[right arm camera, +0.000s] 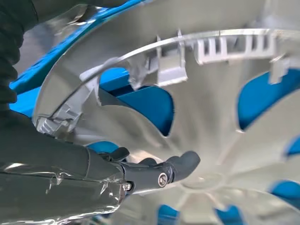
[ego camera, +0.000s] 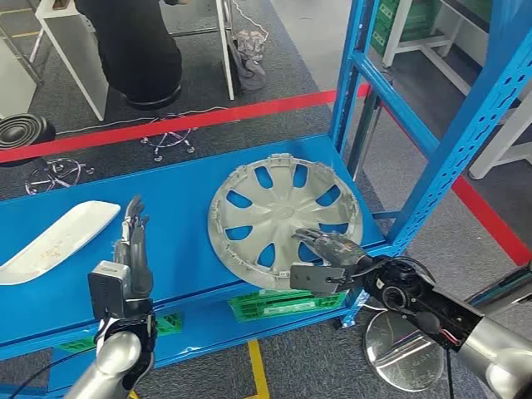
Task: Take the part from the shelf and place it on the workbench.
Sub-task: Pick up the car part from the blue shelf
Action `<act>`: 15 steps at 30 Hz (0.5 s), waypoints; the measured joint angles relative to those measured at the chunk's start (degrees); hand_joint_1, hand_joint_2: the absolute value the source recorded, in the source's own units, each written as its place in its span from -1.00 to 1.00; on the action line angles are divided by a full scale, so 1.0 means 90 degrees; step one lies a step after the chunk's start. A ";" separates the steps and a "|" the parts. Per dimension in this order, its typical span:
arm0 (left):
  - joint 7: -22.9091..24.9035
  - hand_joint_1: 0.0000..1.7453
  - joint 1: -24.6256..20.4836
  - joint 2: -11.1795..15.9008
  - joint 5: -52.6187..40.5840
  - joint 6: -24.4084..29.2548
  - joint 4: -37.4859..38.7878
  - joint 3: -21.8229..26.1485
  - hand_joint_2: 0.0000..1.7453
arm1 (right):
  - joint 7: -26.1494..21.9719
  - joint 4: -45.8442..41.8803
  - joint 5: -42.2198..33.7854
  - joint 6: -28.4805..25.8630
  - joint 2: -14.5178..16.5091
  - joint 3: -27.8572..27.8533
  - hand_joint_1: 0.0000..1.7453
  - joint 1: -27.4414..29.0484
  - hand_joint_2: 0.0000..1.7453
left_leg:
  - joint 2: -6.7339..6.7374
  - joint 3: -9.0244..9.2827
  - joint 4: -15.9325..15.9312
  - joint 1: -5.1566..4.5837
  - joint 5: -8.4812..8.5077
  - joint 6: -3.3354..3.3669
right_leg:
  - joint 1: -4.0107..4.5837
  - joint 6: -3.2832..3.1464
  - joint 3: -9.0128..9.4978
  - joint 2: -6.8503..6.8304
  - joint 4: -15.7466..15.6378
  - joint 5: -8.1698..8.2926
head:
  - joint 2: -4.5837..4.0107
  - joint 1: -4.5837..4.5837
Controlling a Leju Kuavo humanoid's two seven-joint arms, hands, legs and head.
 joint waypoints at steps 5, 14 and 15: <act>0.0021 -1.00 0.0032 0.0004 -0.0064 0.0000 0.0000 0.0000 -1.00 | -0.0220 0.0334 0.0399 0.0170 0.0011 0.0073 -1.00 -0.0140 1.00 | -0.0002 0.0000 0.0000 0.0000 -0.0001 0.0001 | -0.0001 0.0000 0.0003 -0.0001 -0.0001 -0.0001 | 0.0001 0.0004; 0.0031 -1.00 0.0093 0.0021 -0.0084 0.0021 0.0000 0.0000 -1.00 | -0.0388 0.0869 0.1043 0.0081 0.0137 0.0248 -1.00 -0.0247 1.00 | -0.0002 0.0011 -0.0001 0.0000 -0.0001 0.0001 | 0.0002 0.0000 0.0016 -0.0004 -0.0003 0.0000 | 0.0001 0.0000; 0.0034 -1.00 0.0097 0.0022 -0.0084 0.0035 -0.0001 0.0000 -1.00 | -0.0396 0.0916 0.1168 0.0028 0.0158 0.0275 -1.00 -0.0246 1.00 | -0.0001 0.0015 -0.0001 0.0000 -0.0001 0.0001 | 0.0002 0.0000 0.0019 -0.0004 -0.0003 0.0000 | 0.0001 0.0001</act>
